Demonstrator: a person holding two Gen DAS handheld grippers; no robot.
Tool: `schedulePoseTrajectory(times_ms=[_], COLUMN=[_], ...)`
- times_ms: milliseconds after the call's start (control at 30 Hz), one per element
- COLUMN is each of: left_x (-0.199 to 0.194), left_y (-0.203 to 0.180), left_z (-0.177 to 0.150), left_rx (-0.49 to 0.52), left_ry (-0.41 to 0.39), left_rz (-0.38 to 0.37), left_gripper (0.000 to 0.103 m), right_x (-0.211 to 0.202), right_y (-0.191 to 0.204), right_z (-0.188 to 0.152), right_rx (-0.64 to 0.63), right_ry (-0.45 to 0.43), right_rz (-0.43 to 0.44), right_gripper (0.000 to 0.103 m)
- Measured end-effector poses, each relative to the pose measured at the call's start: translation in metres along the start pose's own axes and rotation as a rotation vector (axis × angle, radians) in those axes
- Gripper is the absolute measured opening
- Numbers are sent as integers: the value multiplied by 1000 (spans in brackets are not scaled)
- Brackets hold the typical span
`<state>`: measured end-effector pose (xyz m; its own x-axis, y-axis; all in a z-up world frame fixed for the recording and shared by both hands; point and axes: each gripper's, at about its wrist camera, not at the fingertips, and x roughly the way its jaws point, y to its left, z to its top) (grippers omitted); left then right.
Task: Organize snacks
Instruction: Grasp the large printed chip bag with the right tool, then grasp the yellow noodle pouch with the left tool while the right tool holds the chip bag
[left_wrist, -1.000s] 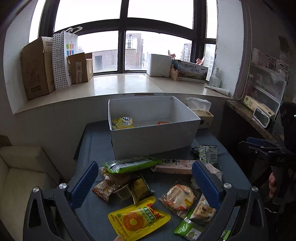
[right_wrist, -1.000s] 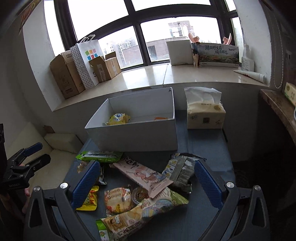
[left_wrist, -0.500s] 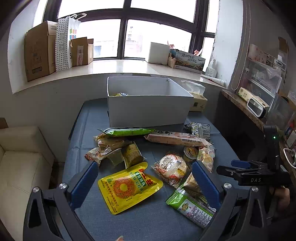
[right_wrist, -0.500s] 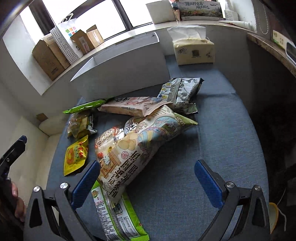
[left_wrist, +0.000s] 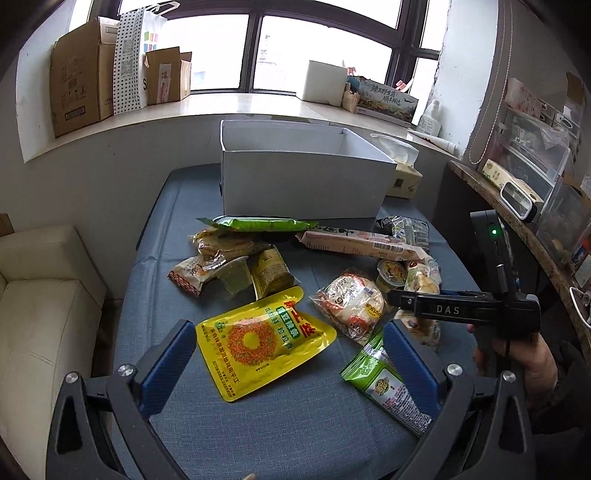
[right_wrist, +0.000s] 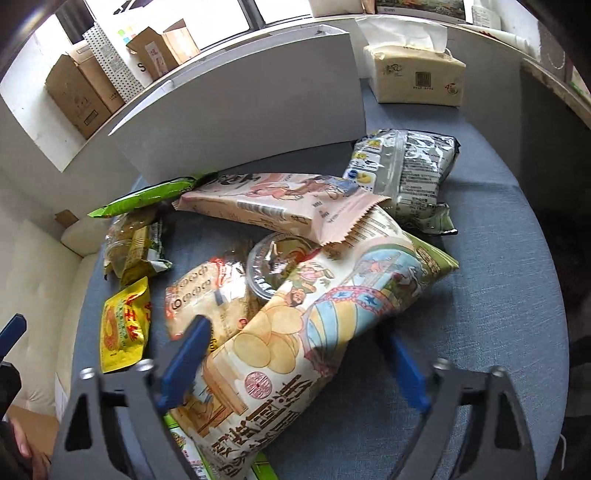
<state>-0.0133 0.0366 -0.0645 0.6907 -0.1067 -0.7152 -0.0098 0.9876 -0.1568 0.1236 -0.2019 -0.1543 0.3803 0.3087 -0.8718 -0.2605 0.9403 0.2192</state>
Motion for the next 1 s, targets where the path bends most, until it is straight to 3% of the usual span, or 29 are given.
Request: schedulePoseTrajectory(times_ms=[67,167,467,633,733,867,1000], left_x=[5,9,26,46,61,85,117], left_y=[6,13,21,22,25,17,12], left_z=[-2,-4,-9,-12,-11,-10,-8], left_rx=[-20,-38,0,72,52,104,188], left_ry=[17,33,87,149,187,202,266], left_rz=[-1,-15,-6,-6,-1,-4,14], left_gripper=[103,103,103,103,103,103,103], right_x=[4,0,-39,-81,-100,-105,-101], right_y=[-6,-16,-51,-69,-75,-77,-77], right_z=[-3,-5,-20,-28,-32,-37,-38], right_rx=[31,64,124,109,80,78,76], right_ry=[6,4,-40,-114,-150,-156,-143], right_rz=[-6,-9,28,45,43,56,72], right_gripper=[62,39,38,38,38,38,38])
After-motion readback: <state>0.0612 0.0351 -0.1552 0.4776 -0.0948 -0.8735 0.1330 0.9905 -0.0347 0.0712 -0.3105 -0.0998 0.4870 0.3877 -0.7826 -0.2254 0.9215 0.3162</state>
